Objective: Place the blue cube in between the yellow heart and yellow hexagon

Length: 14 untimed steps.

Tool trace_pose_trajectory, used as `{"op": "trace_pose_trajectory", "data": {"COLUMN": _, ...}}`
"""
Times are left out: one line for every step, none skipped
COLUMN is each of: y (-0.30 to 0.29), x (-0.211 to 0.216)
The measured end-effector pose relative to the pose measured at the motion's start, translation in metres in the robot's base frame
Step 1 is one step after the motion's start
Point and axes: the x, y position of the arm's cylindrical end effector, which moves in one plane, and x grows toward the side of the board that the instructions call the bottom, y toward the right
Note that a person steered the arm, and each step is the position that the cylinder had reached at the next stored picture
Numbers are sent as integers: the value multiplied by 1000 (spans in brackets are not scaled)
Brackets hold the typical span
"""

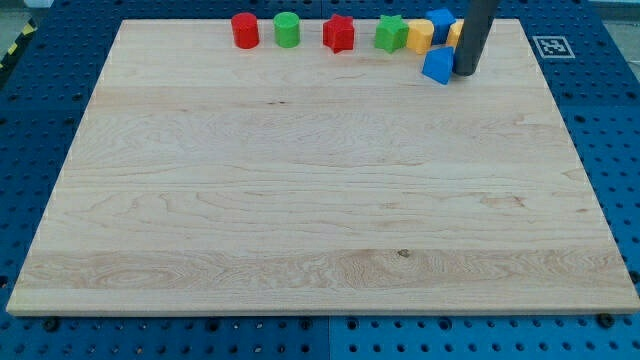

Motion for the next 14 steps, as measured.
{"op": "trace_pose_trajectory", "data": {"y": 1, "x": 16}}
{"op": "trace_pose_trajectory", "data": {"y": 34, "x": 20}}
{"op": "trace_pose_trajectory", "data": {"y": 69, "x": 4}}
{"op": "trace_pose_trajectory", "data": {"y": 77, "x": -38}}
{"op": "trace_pose_trajectory", "data": {"y": 61, "x": -80}}
{"op": "trace_pose_trajectory", "data": {"y": 21, "x": -112}}
{"op": "trace_pose_trajectory", "data": {"y": 12, "x": -115}}
{"op": "trace_pose_trajectory", "data": {"y": 11, "x": -115}}
{"op": "trace_pose_trajectory", "data": {"y": 7, "x": -116}}
{"op": "trace_pose_trajectory", "data": {"y": 4, "x": -116}}
{"op": "trace_pose_trajectory", "data": {"y": 0, "x": -116}}
{"op": "trace_pose_trajectory", "data": {"y": -5, "x": -116}}
{"op": "trace_pose_trajectory", "data": {"y": -8, "x": -116}}
{"op": "trace_pose_trajectory", "data": {"y": -16, "x": -116}}
